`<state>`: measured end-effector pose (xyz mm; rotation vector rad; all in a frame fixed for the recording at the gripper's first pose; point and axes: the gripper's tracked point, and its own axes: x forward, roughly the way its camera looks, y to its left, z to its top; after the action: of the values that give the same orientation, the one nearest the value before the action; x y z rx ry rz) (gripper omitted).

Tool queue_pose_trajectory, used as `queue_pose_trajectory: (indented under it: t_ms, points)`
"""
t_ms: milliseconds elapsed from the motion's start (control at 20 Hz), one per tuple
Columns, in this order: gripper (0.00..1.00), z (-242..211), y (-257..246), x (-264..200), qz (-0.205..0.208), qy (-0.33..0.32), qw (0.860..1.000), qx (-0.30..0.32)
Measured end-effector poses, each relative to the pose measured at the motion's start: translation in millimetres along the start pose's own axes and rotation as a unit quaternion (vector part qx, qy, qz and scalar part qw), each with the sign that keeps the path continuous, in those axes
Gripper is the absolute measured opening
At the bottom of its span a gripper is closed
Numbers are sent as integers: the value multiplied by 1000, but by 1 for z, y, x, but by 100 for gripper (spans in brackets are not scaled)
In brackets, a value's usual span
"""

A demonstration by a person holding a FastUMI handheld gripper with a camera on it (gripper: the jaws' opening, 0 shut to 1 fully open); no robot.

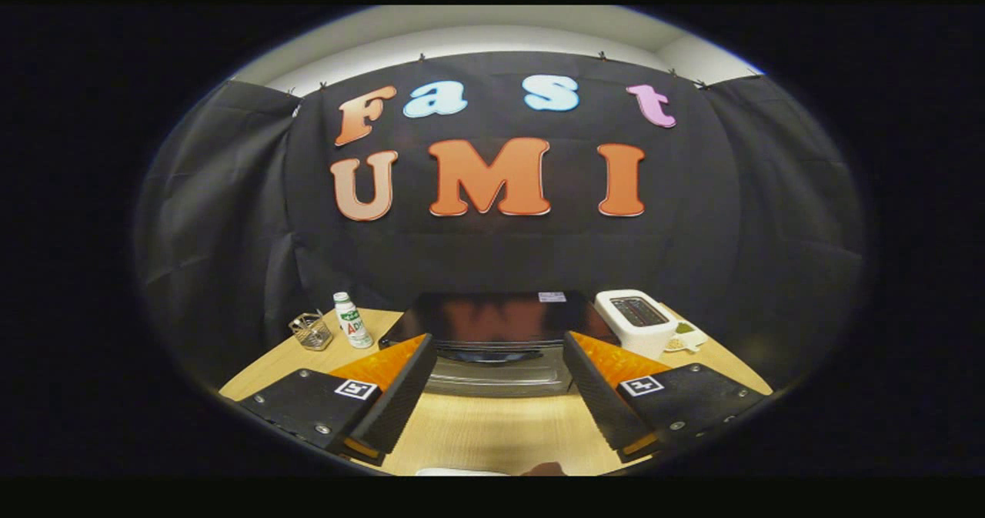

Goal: Open the toaster oven, put the food inside, and close the toaster oven door.

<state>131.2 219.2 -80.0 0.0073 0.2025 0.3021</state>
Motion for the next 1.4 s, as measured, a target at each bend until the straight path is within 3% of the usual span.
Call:
queue_pose_trajectory:
  t_ms: [450,700,1400]
  points:
    - [98,-33,28,90,4,54,999,-4]
    - [99,-53,18,116,-19,90,996,4]
    - [99,-69,20,107,-13,109,994,-24]
